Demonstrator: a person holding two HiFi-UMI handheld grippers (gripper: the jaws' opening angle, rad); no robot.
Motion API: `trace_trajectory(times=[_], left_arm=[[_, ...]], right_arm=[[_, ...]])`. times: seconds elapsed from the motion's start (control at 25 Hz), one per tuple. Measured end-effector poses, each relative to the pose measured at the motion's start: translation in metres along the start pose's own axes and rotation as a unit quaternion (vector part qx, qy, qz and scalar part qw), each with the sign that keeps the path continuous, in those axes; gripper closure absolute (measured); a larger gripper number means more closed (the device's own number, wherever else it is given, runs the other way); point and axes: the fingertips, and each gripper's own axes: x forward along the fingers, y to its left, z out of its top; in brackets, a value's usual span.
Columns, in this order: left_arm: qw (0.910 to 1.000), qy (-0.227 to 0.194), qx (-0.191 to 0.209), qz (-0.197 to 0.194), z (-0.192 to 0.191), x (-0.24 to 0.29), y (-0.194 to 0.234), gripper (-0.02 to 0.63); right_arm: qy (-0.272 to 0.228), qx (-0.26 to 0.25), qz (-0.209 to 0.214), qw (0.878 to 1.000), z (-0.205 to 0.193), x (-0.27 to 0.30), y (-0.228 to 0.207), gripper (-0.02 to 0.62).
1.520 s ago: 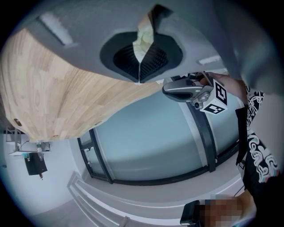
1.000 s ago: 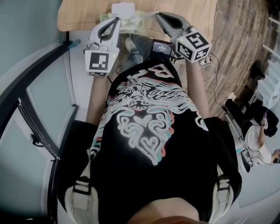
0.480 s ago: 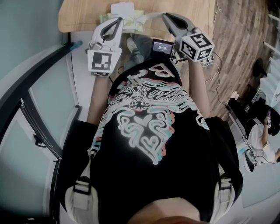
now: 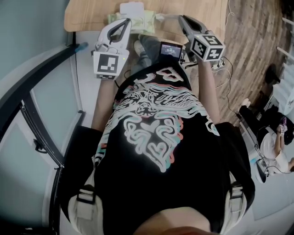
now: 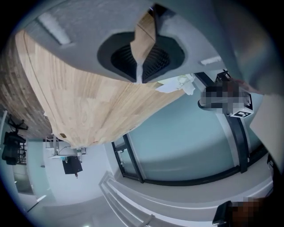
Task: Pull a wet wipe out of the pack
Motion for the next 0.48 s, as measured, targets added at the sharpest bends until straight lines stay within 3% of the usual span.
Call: trace_trajectory(times=[0.08,0.2,0.48], left_arm=[[0.9999,-0.005,0.012,-0.005,-0.002,-0.002,-0.001,0.617],[0.9991,-0.015,0.036,-0.016,-0.004,-0.001,-0.004,0.617],[0.9996,-0.025,0.008,-0.002,0.005,-0.003,-0.012,0.617]], right_arm=[[0.003,-0.009,-0.011,1.000,-0.002,-0.001,0.000,0.517],[-0.001,-0.023,-0.031,0.999,-0.002,-0.004,-0.002,0.496],[-0.031,-0.038,-0.042,0.998,0.014,-0.033,0.012,0.490]])
